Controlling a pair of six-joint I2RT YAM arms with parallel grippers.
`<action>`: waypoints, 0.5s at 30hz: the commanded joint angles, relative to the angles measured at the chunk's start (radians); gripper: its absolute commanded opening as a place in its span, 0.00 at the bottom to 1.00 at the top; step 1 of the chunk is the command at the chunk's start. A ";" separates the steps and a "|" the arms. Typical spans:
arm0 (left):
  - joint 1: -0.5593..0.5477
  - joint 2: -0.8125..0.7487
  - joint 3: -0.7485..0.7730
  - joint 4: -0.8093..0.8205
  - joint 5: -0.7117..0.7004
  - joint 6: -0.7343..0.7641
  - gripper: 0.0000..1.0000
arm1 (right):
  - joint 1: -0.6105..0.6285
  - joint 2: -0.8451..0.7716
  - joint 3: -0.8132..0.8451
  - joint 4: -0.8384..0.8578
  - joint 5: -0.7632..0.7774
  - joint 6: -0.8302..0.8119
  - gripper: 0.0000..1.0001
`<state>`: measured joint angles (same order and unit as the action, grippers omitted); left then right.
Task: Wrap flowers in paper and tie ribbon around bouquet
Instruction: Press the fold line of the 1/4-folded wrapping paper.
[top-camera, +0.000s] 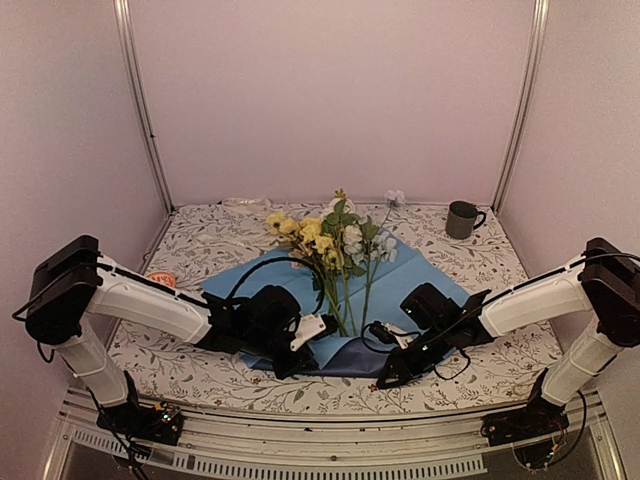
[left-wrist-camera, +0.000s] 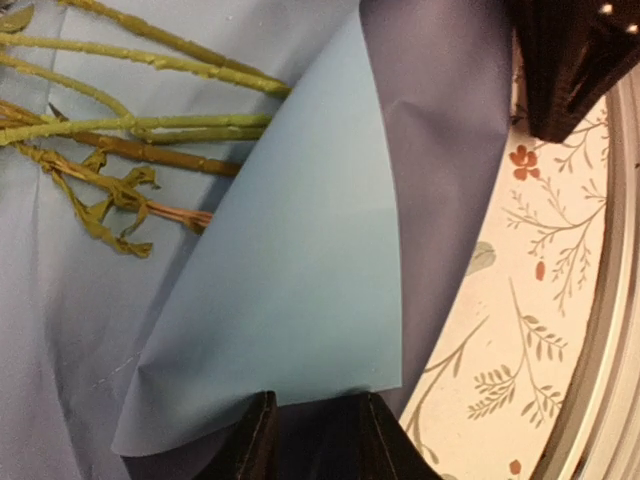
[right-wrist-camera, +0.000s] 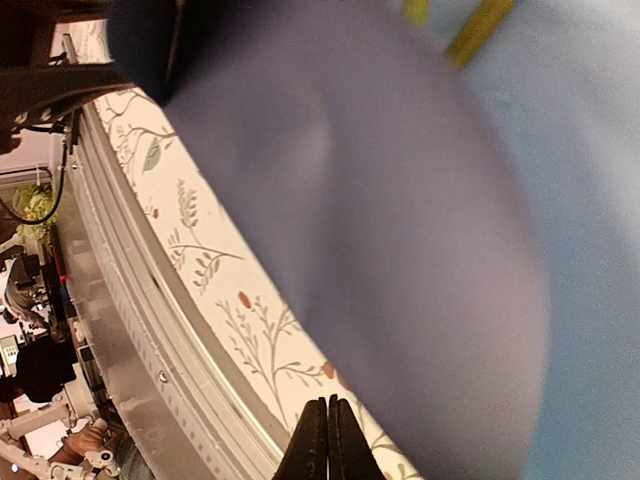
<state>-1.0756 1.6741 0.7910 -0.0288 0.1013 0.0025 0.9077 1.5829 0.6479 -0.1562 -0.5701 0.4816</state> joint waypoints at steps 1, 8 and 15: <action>0.029 -0.002 0.033 0.004 0.003 0.027 0.29 | 0.003 -0.061 0.015 0.049 -0.103 -0.017 0.05; 0.043 0.017 0.042 0.003 0.014 0.039 0.30 | 0.001 -0.167 0.053 0.043 -0.119 -0.064 0.10; 0.043 0.013 0.036 0.010 0.013 0.033 0.30 | -0.084 -0.197 0.096 -0.067 0.257 -0.105 0.37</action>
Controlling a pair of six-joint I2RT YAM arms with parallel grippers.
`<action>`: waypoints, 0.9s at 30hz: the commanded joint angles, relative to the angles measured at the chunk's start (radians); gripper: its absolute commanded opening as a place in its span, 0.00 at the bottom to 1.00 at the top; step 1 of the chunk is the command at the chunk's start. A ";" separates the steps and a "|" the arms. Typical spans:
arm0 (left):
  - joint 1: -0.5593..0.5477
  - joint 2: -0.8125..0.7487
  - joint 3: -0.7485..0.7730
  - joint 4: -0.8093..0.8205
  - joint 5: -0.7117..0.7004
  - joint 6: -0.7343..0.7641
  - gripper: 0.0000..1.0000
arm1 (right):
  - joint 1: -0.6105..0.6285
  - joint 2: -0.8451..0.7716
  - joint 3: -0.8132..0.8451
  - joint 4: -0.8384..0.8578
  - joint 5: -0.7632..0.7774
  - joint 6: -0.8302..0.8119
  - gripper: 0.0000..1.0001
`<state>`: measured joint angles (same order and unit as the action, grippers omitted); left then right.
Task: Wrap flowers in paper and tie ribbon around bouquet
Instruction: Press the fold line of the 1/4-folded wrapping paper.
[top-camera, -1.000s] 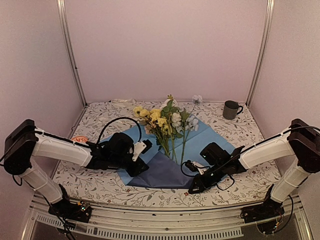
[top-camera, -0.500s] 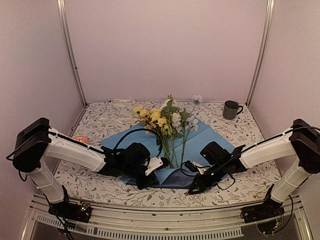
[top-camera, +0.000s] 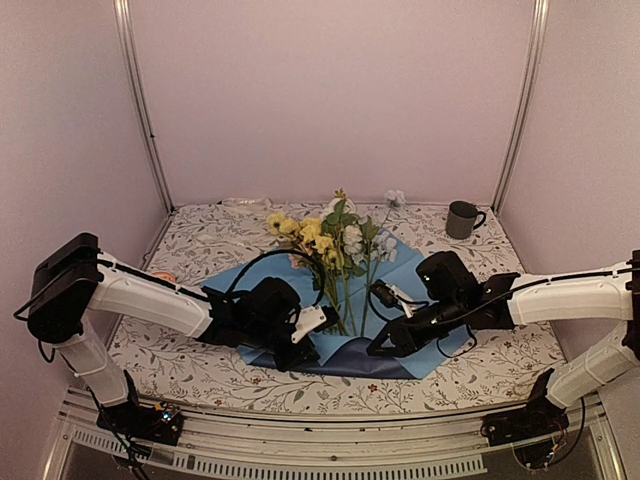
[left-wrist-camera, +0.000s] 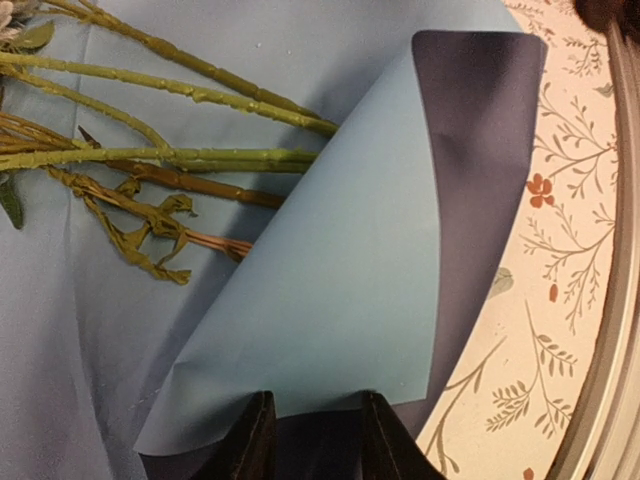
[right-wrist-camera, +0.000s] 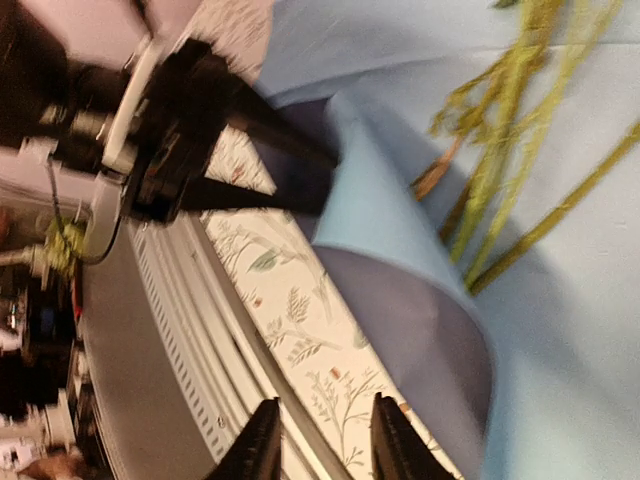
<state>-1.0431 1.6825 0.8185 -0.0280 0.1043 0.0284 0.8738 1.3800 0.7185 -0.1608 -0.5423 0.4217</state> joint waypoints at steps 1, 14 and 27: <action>0.011 0.005 0.007 0.010 0.010 0.008 0.30 | -0.051 0.022 0.027 -0.066 0.272 -0.054 0.43; 0.012 0.005 0.001 0.019 0.011 0.001 0.30 | -0.050 0.171 0.017 0.083 0.064 -0.156 0.52; 0.015 -0.036 -0.038 0.059 -0.003 -0.021 0.34 | -0.050 0.191 -0.032 0.098 0.080 -0.087 0.00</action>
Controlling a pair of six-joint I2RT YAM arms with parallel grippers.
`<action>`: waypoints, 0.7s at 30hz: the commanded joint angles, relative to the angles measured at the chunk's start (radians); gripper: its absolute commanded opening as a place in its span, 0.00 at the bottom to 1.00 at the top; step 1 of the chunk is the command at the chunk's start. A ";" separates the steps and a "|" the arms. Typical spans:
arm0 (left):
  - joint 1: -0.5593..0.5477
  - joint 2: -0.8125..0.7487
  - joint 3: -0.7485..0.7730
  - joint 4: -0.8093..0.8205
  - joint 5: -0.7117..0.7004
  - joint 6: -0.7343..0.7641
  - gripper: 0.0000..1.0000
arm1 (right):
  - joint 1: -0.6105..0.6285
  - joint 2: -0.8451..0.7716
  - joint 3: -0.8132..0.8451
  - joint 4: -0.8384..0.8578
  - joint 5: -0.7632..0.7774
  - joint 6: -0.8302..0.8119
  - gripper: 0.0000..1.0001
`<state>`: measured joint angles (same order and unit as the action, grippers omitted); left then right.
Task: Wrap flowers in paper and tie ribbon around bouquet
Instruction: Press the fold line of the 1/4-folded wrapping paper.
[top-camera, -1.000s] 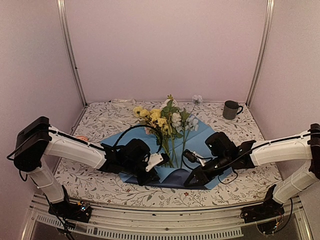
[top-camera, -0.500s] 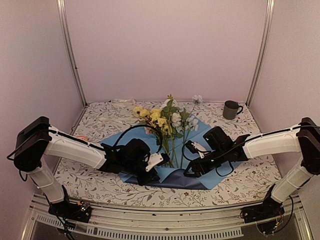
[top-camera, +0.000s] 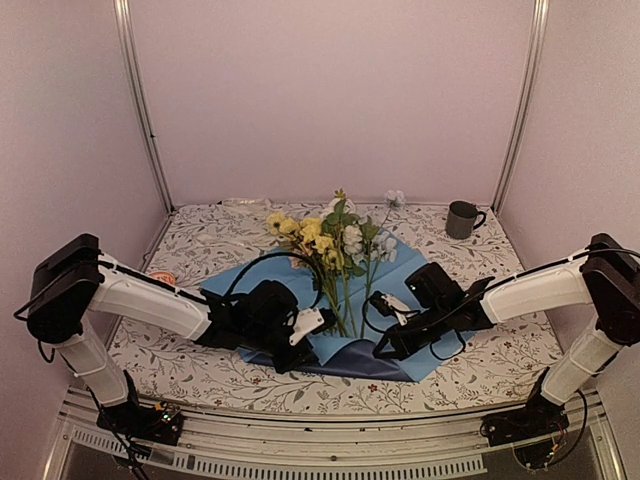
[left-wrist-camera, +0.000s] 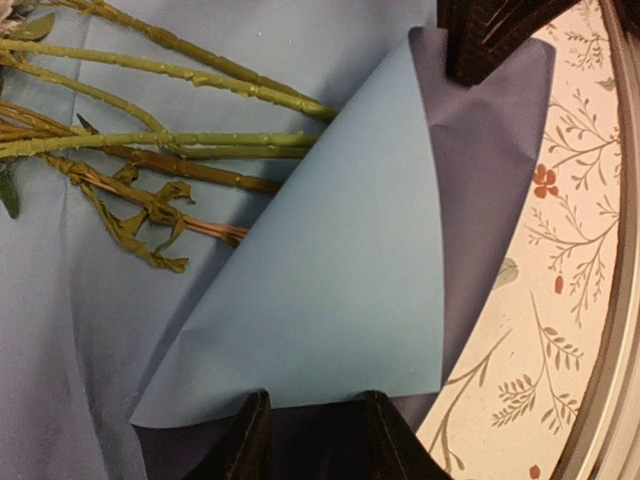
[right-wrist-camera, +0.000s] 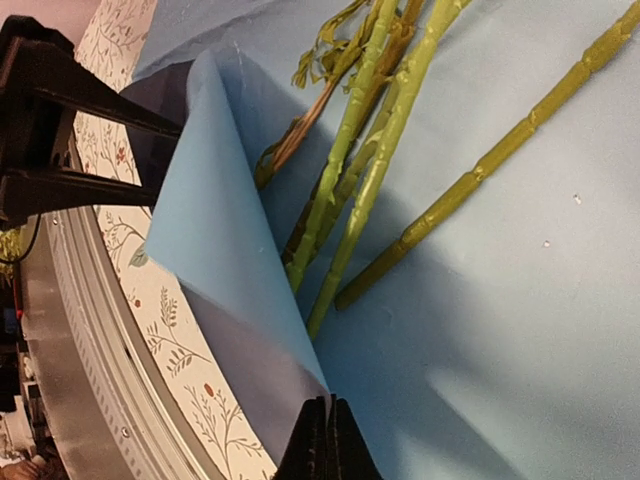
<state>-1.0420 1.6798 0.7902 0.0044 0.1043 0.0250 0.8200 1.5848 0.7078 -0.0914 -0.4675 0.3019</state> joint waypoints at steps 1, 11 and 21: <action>0.012 -0.042 -0.010 0.032 -0.004 -0.019 0.36 | 0.002 -0.014 -0.026 0.029 0.010 0.041 0.00; -0.056 -0.143 -0.050 0.134 0.061 0.050 0.48 | -0.001 0.032 -0.040 0.051 0.029 0.123 0.00; 0.027 0.000 0.016 -0.051 0.015 -0.041 0.40 | 0.000 0.043 -0.033 0.033 0.048 0.126 0.00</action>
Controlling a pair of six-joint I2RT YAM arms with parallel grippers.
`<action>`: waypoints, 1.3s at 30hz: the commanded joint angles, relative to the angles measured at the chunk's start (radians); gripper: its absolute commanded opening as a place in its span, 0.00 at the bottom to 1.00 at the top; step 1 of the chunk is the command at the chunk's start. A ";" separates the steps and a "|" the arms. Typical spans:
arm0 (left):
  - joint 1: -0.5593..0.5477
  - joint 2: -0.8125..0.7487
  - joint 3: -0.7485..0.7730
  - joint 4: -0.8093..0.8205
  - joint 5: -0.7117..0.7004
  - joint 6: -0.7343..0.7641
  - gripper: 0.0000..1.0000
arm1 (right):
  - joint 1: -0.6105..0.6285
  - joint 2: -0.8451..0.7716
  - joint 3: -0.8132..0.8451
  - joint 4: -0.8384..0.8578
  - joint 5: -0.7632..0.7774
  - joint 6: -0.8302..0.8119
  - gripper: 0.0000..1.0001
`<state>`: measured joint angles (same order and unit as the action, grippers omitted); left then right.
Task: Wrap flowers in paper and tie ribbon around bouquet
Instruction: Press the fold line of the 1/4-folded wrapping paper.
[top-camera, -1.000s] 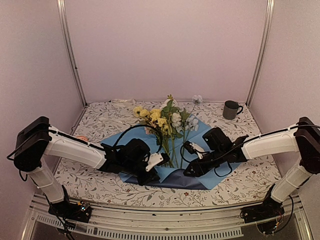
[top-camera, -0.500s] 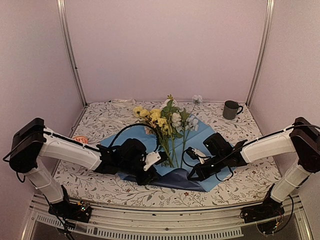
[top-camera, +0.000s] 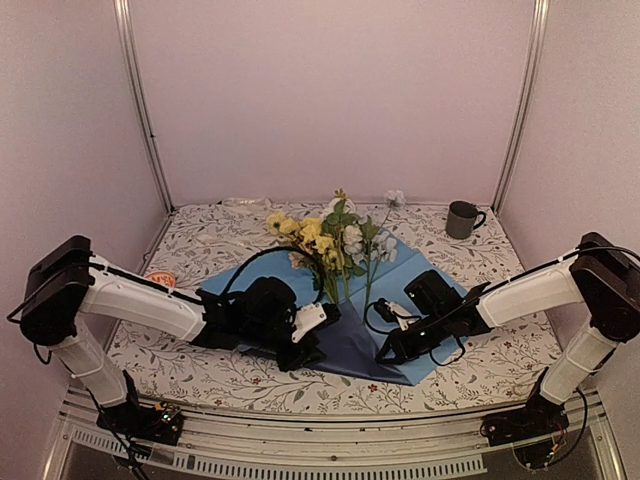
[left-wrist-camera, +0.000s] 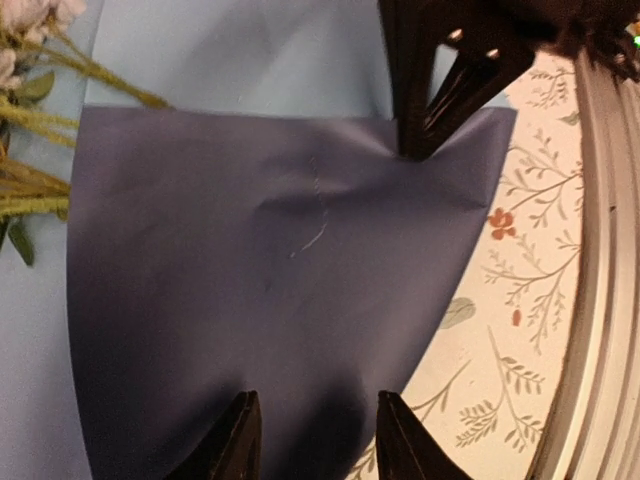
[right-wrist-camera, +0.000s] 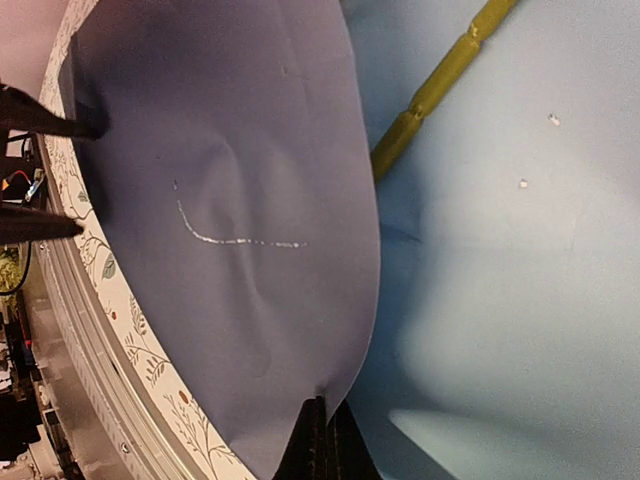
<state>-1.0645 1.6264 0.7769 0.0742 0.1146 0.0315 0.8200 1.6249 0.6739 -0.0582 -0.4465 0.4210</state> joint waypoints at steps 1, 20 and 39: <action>0.055 0.056 0.027 -0.136 0.007 -0.053 0.40 | 0.000 0.003 0.005 -0.002 0.028 0.007 0.00; 0.161 0.042 -0.143 -0.364 0.089 -0.489 0.29 | -0.001 0.001 0.022 -0.042 0.041 -0.011 0.00; 0.251 -0.421 -0.418 -0.453 -0.074 -0.820 0.22 | 0.000 0.003 0.023 -0.059 0.040 -0.034 0.00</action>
<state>-0.8619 1.2812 0.4171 -0.1432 0.1650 -0.7052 0.8200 1.6249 0.6815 -0.0948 -0.4236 0.4026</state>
